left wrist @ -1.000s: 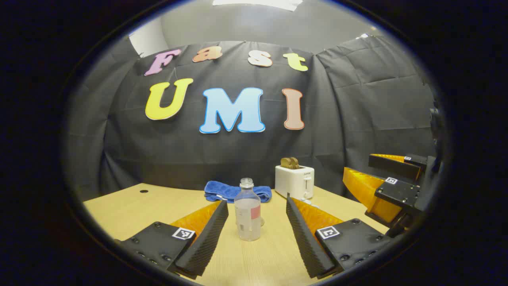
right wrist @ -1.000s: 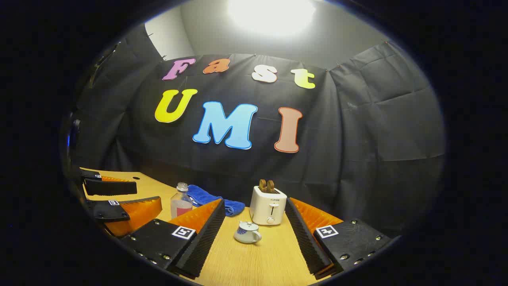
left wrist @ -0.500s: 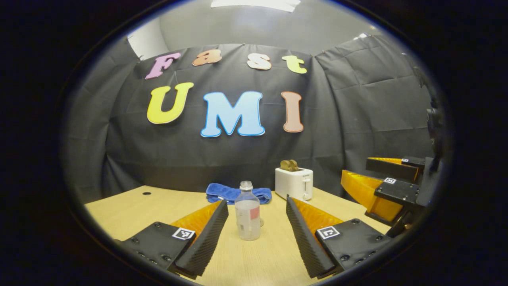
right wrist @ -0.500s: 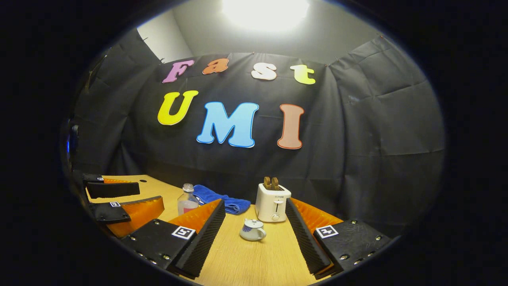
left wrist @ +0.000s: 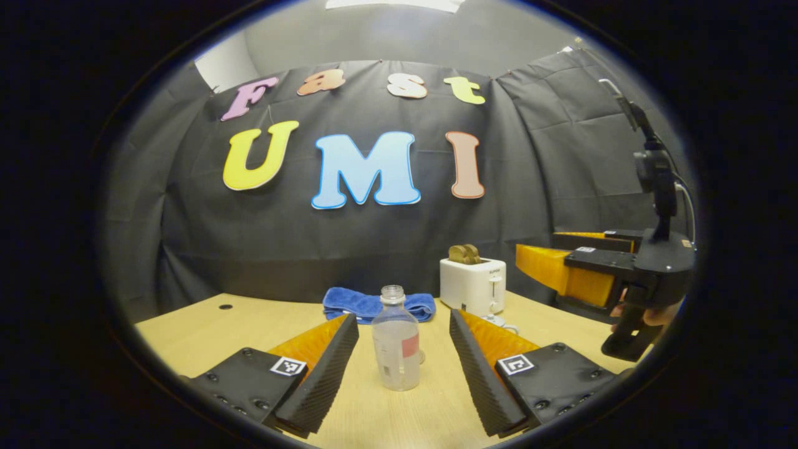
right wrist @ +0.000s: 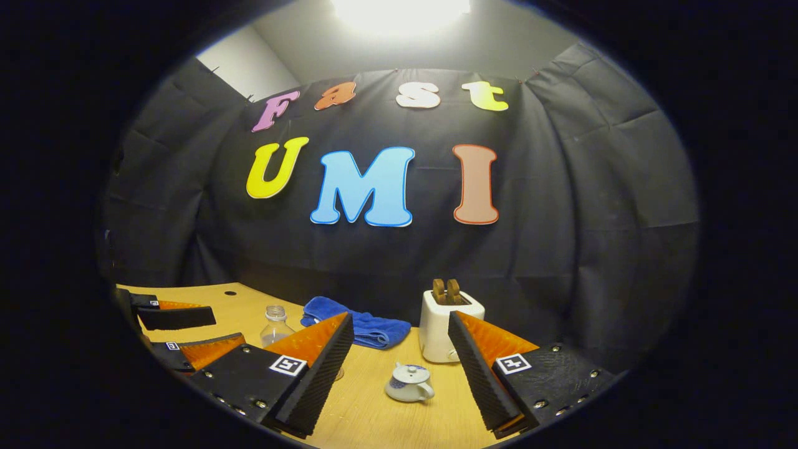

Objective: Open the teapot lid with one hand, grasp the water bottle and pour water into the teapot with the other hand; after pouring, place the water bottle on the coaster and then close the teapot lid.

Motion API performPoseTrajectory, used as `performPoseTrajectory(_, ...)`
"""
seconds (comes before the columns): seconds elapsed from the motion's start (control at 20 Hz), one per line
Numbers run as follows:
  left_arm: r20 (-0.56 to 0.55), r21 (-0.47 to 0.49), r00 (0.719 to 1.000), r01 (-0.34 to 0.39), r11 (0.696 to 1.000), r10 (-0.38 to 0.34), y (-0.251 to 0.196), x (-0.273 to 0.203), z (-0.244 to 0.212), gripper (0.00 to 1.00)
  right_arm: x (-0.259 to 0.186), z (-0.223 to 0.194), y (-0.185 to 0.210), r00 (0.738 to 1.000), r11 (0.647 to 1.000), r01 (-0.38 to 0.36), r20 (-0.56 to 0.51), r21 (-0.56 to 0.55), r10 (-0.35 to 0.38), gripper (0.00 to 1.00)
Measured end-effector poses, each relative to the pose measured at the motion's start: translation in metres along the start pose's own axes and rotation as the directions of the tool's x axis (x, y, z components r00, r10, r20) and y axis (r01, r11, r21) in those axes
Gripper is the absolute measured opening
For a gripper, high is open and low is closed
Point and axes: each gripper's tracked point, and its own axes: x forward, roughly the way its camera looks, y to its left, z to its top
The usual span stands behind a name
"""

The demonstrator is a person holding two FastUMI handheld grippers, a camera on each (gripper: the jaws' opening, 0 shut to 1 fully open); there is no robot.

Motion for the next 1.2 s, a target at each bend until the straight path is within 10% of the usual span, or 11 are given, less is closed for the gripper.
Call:
performPoseTrajectory(0.35, 0.002, -0.021, 1.0, 0.009, 1.0, -0.009, 0.007, 0.05, -0.023, 0.99, 0.083, -0.049, 0.002, 0.997, 0.995, -0.062, -0.05, 0.077, 0.066, 0.94)
performPoseTrajectory(1.0, -0.047, -0.037, 0.999, -0.01, 0.999, 0.008, 0.016, 0.069, -0.057, 0.99, 0.136, -0.152, -0.024, 0.97, 0.995, 0.061, -0.239, 0.083, -0.04, 0.9)
performPoseTrajectory(1.1, -0.056, -0.031, 0.998, -0.005, 1.0, 0.003, 0.013, 0.069, -0.061, 0.99, 0.139, -0.151, -0.023, 0.971, 0.994, 0.056, -0.236, 0.091, -0.033, 0.7)
performPoseTrajectory(1.2, -0.059, -0.024, 0.998, -0.003, 1.0, 0.002, 0.012, 0.069, -0.063, 0.99, 0.139, -0.152, -0.023, 0.971, 0.995, 0.052, -0.238, 0.09, -0.029, 0.69)
